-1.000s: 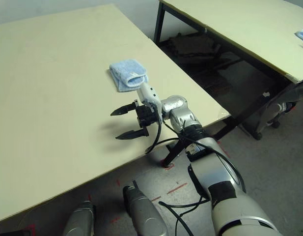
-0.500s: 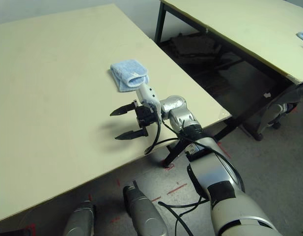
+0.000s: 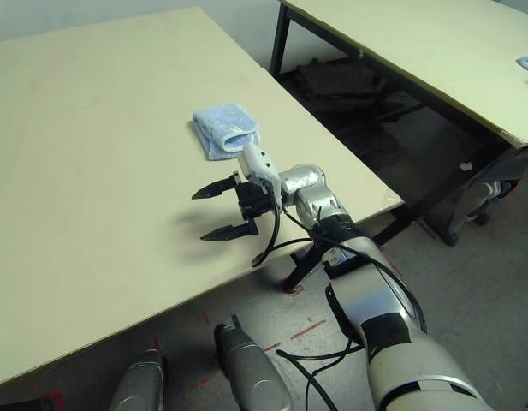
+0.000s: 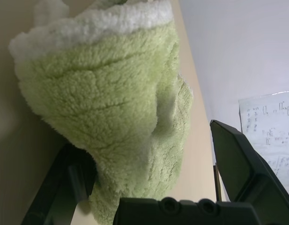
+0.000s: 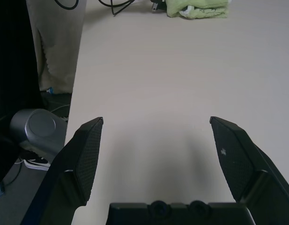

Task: Fold the towel and set it aside.

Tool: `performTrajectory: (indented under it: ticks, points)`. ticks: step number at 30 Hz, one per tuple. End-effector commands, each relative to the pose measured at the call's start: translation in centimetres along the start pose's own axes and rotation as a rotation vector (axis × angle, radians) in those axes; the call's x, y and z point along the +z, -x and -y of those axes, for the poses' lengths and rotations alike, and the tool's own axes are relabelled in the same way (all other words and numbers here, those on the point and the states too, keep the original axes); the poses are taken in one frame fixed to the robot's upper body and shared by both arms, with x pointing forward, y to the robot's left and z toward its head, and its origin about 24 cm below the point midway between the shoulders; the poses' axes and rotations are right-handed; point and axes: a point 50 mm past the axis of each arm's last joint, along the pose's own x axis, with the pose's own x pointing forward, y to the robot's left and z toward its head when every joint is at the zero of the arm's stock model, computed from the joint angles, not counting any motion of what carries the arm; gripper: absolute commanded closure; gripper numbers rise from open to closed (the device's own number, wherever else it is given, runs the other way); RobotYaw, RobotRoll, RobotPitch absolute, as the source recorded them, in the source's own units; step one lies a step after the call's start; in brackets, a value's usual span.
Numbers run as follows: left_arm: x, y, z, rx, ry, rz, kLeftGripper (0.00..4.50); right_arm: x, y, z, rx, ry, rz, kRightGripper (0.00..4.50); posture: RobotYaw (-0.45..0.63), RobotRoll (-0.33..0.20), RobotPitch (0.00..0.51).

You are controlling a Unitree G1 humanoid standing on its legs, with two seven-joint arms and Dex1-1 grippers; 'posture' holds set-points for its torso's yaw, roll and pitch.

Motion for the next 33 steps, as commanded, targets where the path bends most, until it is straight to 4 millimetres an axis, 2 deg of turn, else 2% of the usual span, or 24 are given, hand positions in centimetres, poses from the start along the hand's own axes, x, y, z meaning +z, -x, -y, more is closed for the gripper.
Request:
performTrajectory:
  ticks: [1, 8, 16, 21, 24, 28, 30, 33]
  points:
    - [0.3, 1.1, -1.1, 0.040, 0.005, -0.008, 0.02, -0.2, 0.0, -0.1, 0.005, -0.002, -0.014, 0.00, -0.08, 0.000, 0.186]
    - [0.9, 4.3, -0.8, -0.034, -0.041, -0.084, 0.02, -0.6, 0.3, 0.2, -0.035, -0.044, 0.022, 0.00, -0.07, 0.000, 0.185]
    - [0.2, 10.9, 1.8, -0.084, -0.132, -0.084, 0.02, -0.8, 0.8, 1.1, -0.140, -0.122, 0.123, 0.00, -0.01, 0.000, 0.177]
    - [-1.1, 14.1, 4.4, -0.176, -0.289, -0.186, 0.02, -1.2, 1.4, 1.6, -0.229, -0.157, 0.145, 0.00, 0.03, 0.000, 0.170]
    - [-1.5, 14.5, 5.5, -0.229, -0.383, -0.237, 0.02, -1.3, 1.5, 1.9, -0.281, -0.167, 0.150, 0.00, 0.04, 0.000, 0.167]
    - [-3.2, 14.0, 6.3, -0.290, -0.534, -0.333, 0.02, -1.2, 2.0, 2.7, -0.423, -0.180, 0.158, 0.00, 0.05, 0.000, 0.167]
    - [-3.3, 13.5, 6.0, -0.261, -0.563, -0.301, 0.02, -1.4, 2.4, 2.9, -0.496, -0.181, 0.146, 0.00, 0.04, 0.000, 0.169]
    - [-2.0, 13.0, 4.5, -0.141, -0.610, -0.148, 0.02, -1.8, 3.6, 3.1, -0.654, -0.191, 0.135, 0.00, 0.03, 0.000, 0.170]
